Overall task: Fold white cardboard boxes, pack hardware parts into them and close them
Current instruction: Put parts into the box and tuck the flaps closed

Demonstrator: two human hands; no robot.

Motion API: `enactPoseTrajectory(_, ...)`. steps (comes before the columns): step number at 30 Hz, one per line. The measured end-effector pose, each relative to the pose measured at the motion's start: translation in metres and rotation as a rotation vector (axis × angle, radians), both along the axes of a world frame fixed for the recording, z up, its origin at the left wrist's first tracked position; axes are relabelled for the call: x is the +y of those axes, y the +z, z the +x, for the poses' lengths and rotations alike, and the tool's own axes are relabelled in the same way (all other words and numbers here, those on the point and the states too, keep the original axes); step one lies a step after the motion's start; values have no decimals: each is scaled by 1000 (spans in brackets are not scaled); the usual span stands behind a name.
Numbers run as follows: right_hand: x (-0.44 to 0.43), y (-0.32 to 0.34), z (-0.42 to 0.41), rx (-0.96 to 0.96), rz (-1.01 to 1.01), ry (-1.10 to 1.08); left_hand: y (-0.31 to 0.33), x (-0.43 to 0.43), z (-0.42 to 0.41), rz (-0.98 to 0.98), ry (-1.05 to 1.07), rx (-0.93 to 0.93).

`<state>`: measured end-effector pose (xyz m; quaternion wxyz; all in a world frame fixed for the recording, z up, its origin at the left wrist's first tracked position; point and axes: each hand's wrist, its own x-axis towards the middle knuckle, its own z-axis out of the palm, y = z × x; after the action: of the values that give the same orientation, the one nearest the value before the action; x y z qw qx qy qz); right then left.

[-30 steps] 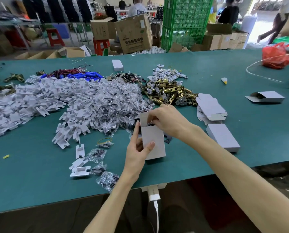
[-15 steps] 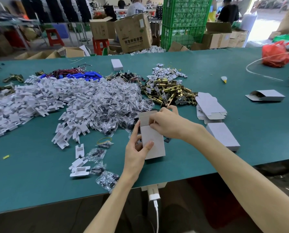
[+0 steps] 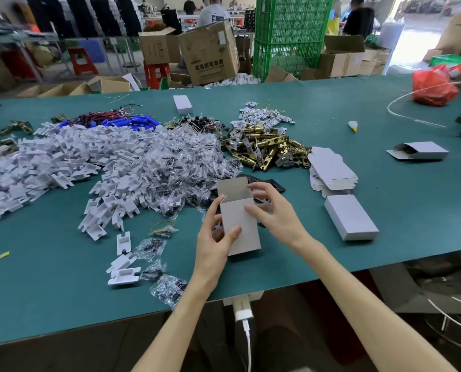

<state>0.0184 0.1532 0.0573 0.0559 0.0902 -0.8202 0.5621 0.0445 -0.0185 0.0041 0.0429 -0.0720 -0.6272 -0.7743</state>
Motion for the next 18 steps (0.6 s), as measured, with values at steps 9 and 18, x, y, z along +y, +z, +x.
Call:
enactPoseTrajectory(9,-14,-21,10,18,-261,-51,-2,0,-1,29,34,-17)
enactPoseTrajectory(18,-28,-41,21,-78,-368,-90,-6,0,-2,32,100,-76)
